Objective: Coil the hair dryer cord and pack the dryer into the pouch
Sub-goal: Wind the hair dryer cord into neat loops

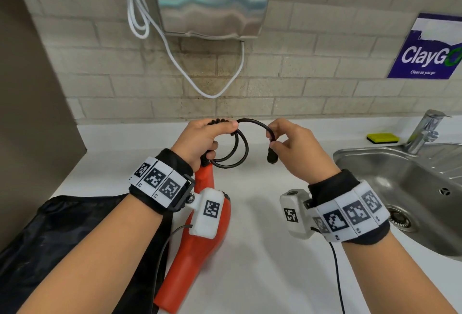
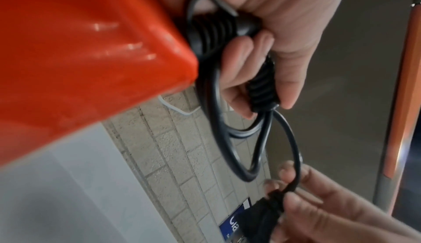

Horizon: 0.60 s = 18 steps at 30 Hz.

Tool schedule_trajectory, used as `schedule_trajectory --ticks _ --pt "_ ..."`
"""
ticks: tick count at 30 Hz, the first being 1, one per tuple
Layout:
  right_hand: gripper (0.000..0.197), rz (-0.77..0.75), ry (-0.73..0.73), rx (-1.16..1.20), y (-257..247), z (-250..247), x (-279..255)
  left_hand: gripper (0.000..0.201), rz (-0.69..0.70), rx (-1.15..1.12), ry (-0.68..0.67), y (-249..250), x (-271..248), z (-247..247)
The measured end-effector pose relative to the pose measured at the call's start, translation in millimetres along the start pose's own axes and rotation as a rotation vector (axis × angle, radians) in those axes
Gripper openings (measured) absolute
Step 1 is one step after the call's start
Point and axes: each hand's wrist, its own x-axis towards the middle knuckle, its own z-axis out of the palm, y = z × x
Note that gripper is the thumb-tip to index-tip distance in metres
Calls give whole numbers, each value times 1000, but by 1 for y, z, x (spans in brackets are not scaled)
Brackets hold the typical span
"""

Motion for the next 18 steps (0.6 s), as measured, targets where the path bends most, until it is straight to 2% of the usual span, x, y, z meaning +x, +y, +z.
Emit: schedule_trajectory --ticks 5,7,9,11,13,15,18 --pt "25 7 -90 409 -20 -3 -1 6 18 -3 -18 -1 0 5" --pt "24 -9 -67 495 -23 6 -1 11 19 -8 -26 -2 0 8" --pt "27 -51 30 465 -21 18 -1 16 18 -9 -37 -3 0 11" --pt "31 -130 137 293 -17 29 -1 20 24 -1 -49 -3 0 12" --pt "27 -182 174 142 -14 37 -2 25 36 10 -52 -3 -2 13" --pt "26 -173 227 132 -11 42 -2 28 38 13 -53 -2 -3 13" --pt "40 -136 280 245 -7 44 5 19 28 -2 -64 -1 -4 11"
